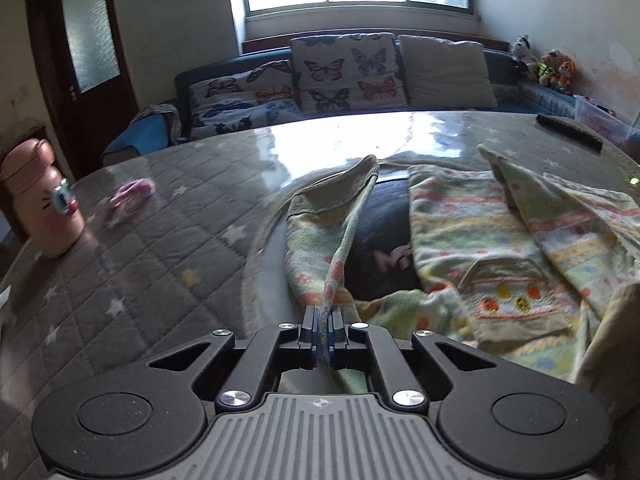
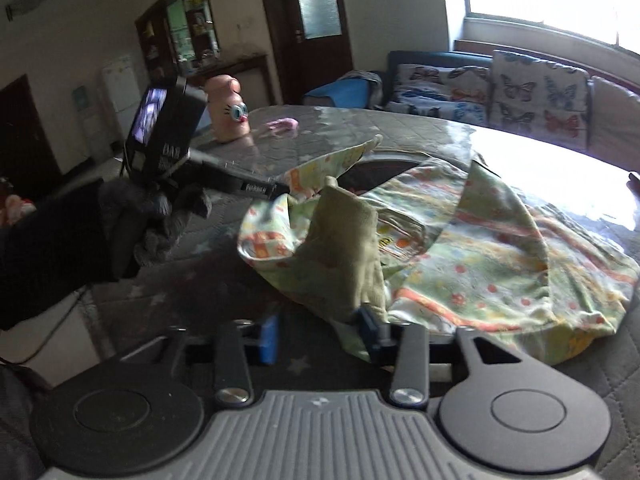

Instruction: Fold clothes

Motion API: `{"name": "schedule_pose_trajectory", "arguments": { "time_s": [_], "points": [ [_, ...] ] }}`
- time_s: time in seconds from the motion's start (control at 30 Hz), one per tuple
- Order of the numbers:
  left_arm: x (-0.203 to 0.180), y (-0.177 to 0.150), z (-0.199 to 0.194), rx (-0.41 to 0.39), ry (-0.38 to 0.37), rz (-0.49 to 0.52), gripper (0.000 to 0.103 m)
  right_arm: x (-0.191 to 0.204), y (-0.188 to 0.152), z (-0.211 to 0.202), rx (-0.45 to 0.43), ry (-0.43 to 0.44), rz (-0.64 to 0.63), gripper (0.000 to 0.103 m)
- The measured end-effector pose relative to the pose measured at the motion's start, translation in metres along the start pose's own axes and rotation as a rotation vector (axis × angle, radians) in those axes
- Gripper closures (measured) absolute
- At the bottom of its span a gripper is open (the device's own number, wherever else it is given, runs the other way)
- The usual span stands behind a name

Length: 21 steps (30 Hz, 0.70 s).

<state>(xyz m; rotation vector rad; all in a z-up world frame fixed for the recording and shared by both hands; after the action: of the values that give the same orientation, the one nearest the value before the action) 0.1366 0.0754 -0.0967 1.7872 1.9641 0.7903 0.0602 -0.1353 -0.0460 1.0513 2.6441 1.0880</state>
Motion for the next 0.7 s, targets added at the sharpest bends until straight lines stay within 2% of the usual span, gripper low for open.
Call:
{"name": "schedule_pose_trajectory", "arguments": {
  "time_s": [0.2,0.3,0.43,0.63,0.7],
  "points": [
    [0.014,-0.019,-0.002,0.011,0.017,-0.02,0.098,-0.018,0.028,-0.016,-0.085,0.034,0.082,0.051],
    [0.017,-0.022,-0.007,0.005,0.022,-0.025,0.098,-0.029,0.041,-0.014,-0.102,-0.016,0.073,0.051],
    [0.023,-0.024,-0.013,-0.003,0.026,-0.036,0.098,-0.033,0.045,-0.005,-0.076,0.013,0.099,0.051],
    [0.031,-0.024,-0.019,-0.002,0.036,-0.051,0.091,0.02,0.013,0.015,0.047,0.161,0.013,0.046],
    [0.031,-0.022,-0.022,-0.009,0.044,-0.044,0.083,0.032,0.007,0.015,0.061,0.181,-0.012,0.044]
  ]
}}
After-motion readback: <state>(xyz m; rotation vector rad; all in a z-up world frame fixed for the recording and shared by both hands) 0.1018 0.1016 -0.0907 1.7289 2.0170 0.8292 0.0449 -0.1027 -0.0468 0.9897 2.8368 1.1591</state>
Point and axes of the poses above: each gripper's, at about its wrist camera, not at the fingertips, and z roughly the way its jaws point, x to its left, y to its top, the point moved 10 cm from there along z, roughly the way its jaws point, and after that the axes turned 8 degrees about x, right-handed, at the moved point
